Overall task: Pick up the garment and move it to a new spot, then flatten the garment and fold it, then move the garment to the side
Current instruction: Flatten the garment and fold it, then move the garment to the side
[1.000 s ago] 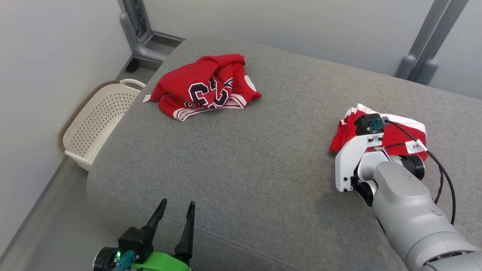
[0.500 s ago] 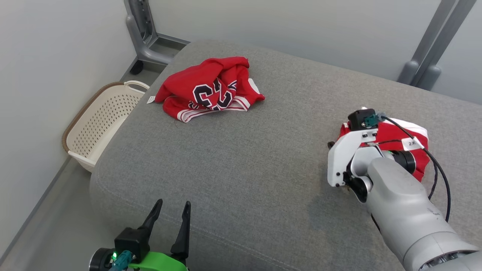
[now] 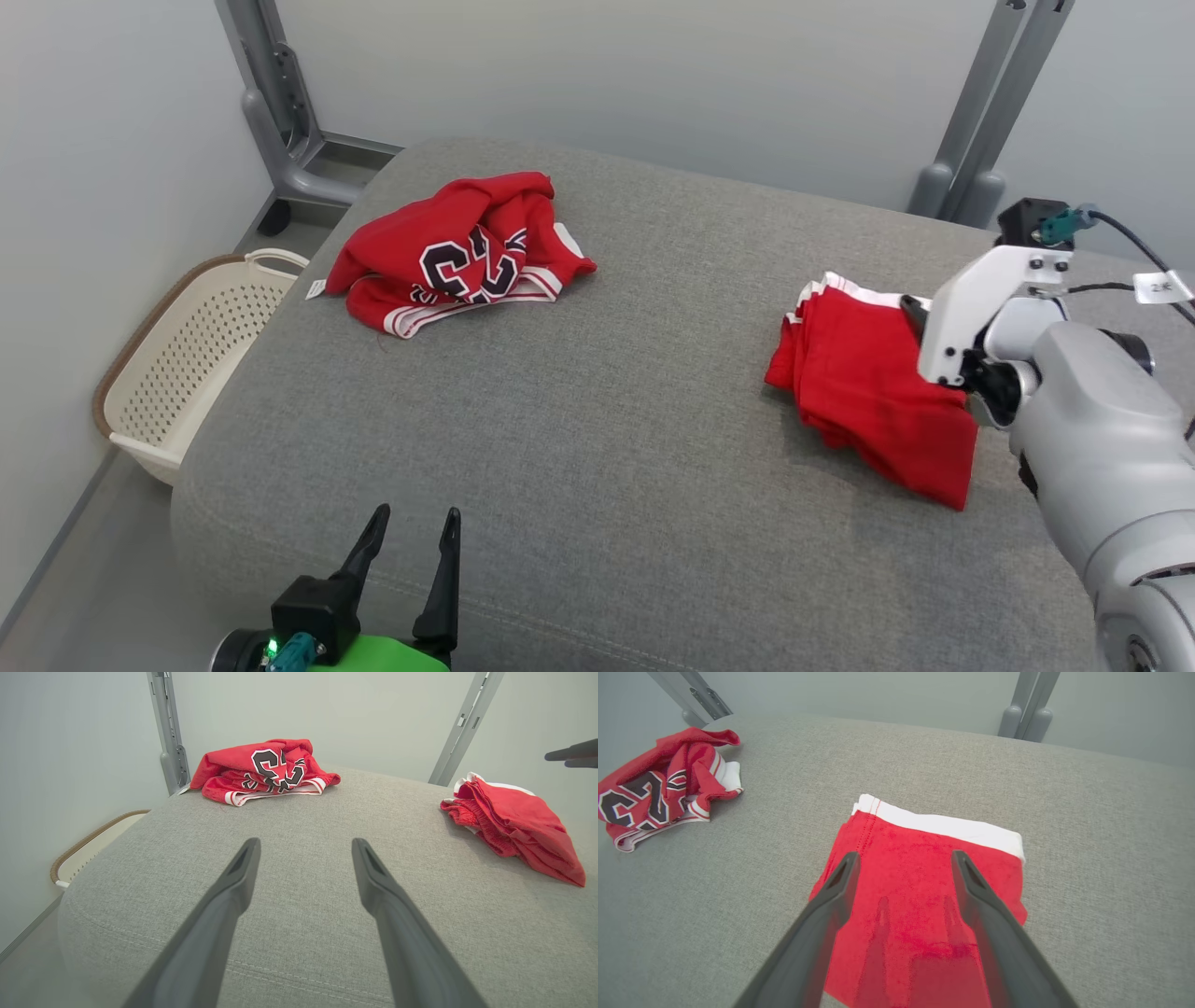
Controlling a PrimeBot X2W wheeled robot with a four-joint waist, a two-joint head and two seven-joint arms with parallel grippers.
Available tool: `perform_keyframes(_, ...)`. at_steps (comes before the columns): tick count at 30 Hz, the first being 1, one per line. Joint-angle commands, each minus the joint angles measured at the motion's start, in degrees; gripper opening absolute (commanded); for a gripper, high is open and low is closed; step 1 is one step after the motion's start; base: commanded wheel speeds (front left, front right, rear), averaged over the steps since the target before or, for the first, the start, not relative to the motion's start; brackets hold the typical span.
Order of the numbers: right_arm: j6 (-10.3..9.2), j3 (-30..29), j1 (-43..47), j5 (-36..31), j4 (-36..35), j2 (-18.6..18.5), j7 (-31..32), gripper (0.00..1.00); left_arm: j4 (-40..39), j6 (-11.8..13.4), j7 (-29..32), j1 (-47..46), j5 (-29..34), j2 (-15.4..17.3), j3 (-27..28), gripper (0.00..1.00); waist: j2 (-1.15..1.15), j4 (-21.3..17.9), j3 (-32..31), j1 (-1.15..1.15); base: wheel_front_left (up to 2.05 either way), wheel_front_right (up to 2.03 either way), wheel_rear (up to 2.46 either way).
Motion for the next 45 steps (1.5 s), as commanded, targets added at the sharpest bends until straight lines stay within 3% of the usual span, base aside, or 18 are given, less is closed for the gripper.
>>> perform_keyframes(1,-0.08,-1.01,0.17,-0.76,0.53,-0.88,0.45,1.00,-0.23,0.32,0.05,0.78,-0.20,0.08,-0.01,1.00,0.00,-0.76,-0.18,0.00,0.00,0.00,0.00)
perform_keyframes(9,-0.07,-13.01,3.83,-7.15,1.02,-5.31,5.32,1.00,-0.59,-0.02,-0.18,-0.42,-0.24,-0.10,-0.32,1.00,0.00,-1.20,2.23,0.00,0.00,0.00,0.00)
perform_keyframes(27,-0.07,-35.52,5.95,-23.32,-1.92,-0.48,6.50,1.00,0.02,-0.61,-0.74,-3.88,0.25,-0.61,-1.07,1.00,0.00,0.94,8.86,0.00,0.00,0.00,0.00)
perform_keyframes(28,-0.07,-36.85,6.09,-24.04,-2.53,-0.08,6.83,0.78,0.07,-0.61,-0.71,-4.18,0.20,-0.68,-1.11,1.00,0.00,1.09,9.17,0.00,0.00,0.00,0.00)
perform_keyframes(29,-0.07,-38.26,6.28,-24.95,-3.30,0.19,7.14,0.36,0.14,-0.68,-0.76,-4.37,0.20,-0.76,-1.13,1.00,0.00,1.25,9.43,0.00,0.00,0.00,0.00)
perform_keyframes(30,-0.07,-39.50,6.40,-26.12,-4.13,0.59,7.34,0.17,0.23,-0.75,-0.82,-4.45,0.19,-0.82,-1.17,1.00,0.00,1.37,9.62,0.00,0.00,0.00,0.00)
perform_keyframes(31,-0.07,-40.69,6.50,-27.08,-4.91,1.04,7.82,0.05,0.35,-0.78,-0.87,-4.42,0.17,-0.86,-1.20,1.00,0.00,1.46,9.78,0.00,0.00,0.00,0.00)
perform_keyframes(32,-0.07,-41.86,6.63,-28.06,-5.74,1.60,8.17,0.00,0.49,-0.80,-0.88,-4.49,0.15,-0.89,-1.21,1.00,0.00,1.53,9.92,0.00,0.00,0.00,0.00)
perform_keyframes(36,-0.08,-46.40,6.80,-33.06,-9.97,3.77,9.93,0.00,1.01,-0.73,-1.04,-5.01,-0.02,-0.98,-1.02,1.00,0.00,1.37,10.00,0.00,0.00,0.00,0.00)
perform_keyframes(45,-0.08,-46.17,6.09,-37.78,-12.57,5.51,11.28,0.00,1.25,-0.33,-1.29,-4.22,-0.24,-0.83,-0.71,1.00,0.00,-1.65,8.17,0.00,0.00,0.00,0.00)
